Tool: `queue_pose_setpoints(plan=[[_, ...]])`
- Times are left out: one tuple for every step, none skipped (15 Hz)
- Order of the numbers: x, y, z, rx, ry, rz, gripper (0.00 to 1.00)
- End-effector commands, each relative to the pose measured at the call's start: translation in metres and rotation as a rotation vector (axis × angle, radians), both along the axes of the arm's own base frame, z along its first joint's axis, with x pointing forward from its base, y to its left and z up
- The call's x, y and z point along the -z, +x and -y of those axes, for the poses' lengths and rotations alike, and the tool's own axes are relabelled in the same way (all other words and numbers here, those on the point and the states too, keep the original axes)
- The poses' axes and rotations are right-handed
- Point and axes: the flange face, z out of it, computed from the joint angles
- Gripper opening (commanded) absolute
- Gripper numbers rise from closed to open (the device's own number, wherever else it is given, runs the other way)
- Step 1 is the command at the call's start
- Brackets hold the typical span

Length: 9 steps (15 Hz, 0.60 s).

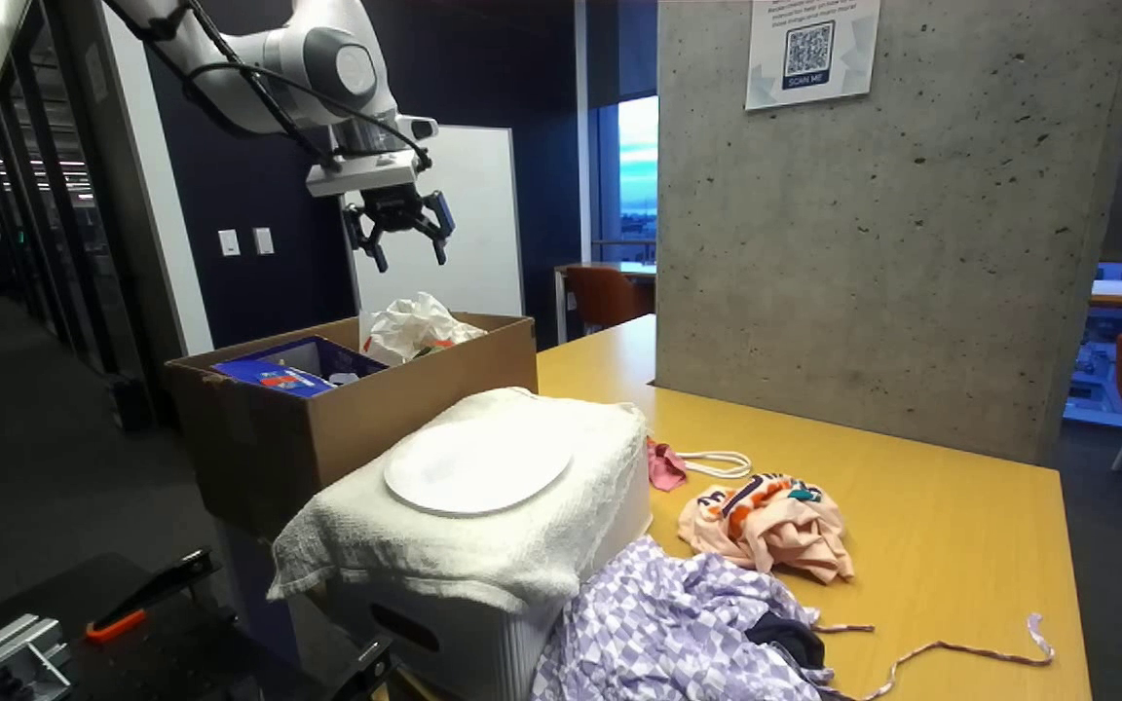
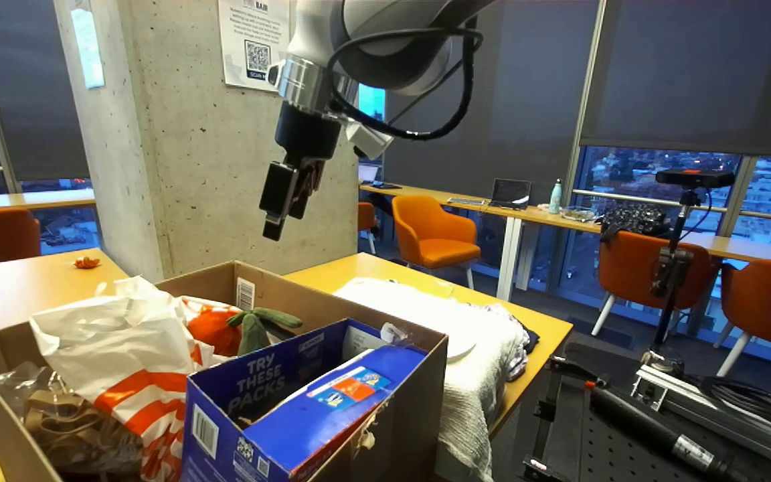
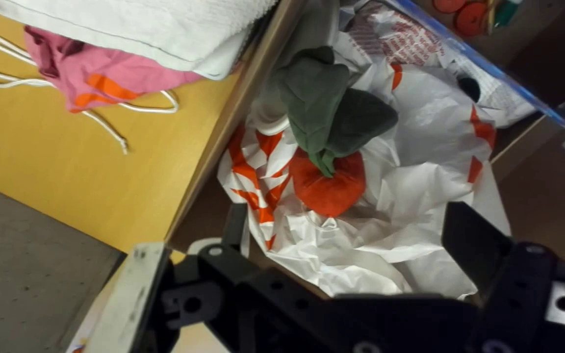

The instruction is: Remove the paper plate from the box and place it on top of the white storage container then put the radish on the plate.

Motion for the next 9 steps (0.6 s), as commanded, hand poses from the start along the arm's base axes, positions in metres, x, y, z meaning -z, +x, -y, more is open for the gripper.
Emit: queue_pose_setpoints(plan=[[0.028, 0.025, -0.003, -0.131, 0.089, -0.056, 1.00], [0.041, 0.032, -0.003, -0.144, 0.102, -0.075, 1.00], [0.050, 0.037, -0.005, -0.151, 0.110, -0.094, 1.00], [0.060, 0.042, -0.005, -0.157, 0.111, -0.112, 1.00], [0.068, 0.047, -0.003, -0.158, 0.107, -0.130, 1.00], [0.077, 0.052, -0.002, -0.161, 0.103, -0.149, 1.00], [0.086, 0.057, 0.001, -0.164, 0.102, -0.165, 1.00], [0.095, 0.062, 0.003, -0.169, 0.100, -0.183, 1.00], [0.104, 0.066, 0.003, -0.173, 0.099, -0.197, 1.00]])
